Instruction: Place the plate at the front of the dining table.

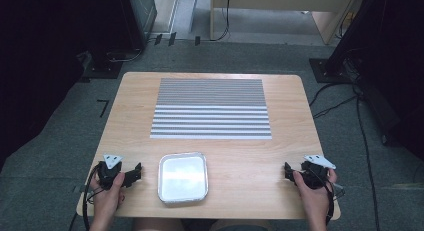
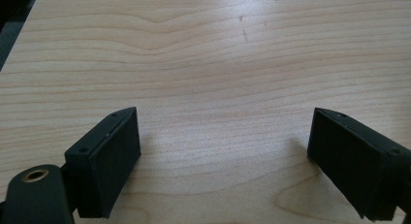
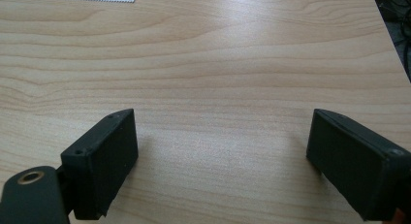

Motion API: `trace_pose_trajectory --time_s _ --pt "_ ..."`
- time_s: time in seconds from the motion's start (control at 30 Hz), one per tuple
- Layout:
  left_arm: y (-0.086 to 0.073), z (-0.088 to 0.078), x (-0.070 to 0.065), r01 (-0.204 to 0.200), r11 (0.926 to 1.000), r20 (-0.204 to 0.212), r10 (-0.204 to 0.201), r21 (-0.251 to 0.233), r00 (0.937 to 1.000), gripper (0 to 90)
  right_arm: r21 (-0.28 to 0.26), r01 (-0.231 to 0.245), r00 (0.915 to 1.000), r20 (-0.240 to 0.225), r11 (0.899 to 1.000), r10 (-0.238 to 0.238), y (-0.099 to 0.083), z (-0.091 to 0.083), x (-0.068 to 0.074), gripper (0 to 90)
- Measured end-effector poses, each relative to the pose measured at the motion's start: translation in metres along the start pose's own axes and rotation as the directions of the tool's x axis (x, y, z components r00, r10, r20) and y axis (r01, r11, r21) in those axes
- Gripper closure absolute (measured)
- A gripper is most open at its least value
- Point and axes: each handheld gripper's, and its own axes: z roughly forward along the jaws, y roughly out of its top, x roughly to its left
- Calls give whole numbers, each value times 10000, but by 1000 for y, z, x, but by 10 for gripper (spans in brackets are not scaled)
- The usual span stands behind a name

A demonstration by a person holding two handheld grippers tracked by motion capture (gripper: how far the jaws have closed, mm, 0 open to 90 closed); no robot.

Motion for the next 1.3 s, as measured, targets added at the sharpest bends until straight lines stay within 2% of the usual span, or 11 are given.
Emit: trace_pose_trajectory --time_s 0.27,0.37,0.4,0.43,0.57,0.6,0.77,0.83,0.97,1.1,1.3 --pt "2 -1 2 132 9996 -145 -128 257 9998 99 -172 -336 9993 157 9993 338 -1 -2 2 131" --pt "3 -1 3 256 9993 -213 -250 263 9995 100 -501 -497 9986 151 9975 505 2 -6 4 131" --pt "3 -2 3 297 9992 -161 -293 257 9994 100 -733 -628 9979 76 9953 636 6 -10 8 131" --pt "3 -2 4 355 9991 -106 -352 239 9993 100 -733 -628 9979 76 9953 636 6 -10 8 131" --pt "4 -5 3 536 9985 35 -536 92 9986 100 -1039 -774 9969 -226 9916 754 12 -18 19 131" --pt "5 -7 1 572 9984 129 -572 10 9983 100 -1104 -805 9960 -479 9906 756 14 -20 25 131" --pt "7 -12 -3 568 9983 307 -564 -125 9979 101 -1051 -891 9930 -873 9905 801 18 -23 37 131" --pt "7 -15 -5 576 9981 452 -566 -206 9974 101 -965 -951 9895 -1176 9908 835 19 -24 45 131" --pt "8 -18 -8 509 9984 553 -494 -264 9972 102 -961 -907 9874 -1382 9912 769 21 -26 54 131" --pt "9 -21 -13 276 9989 502 -256 -390 9984 103 -1010 -821 9849 -1601 9915 652 23 -28 64 131" --pt "9 -26 -22 123 9986 718 -86 -514 9974 106 -1000 -660 9814 -1863 9928 465 24 -29 78 131"
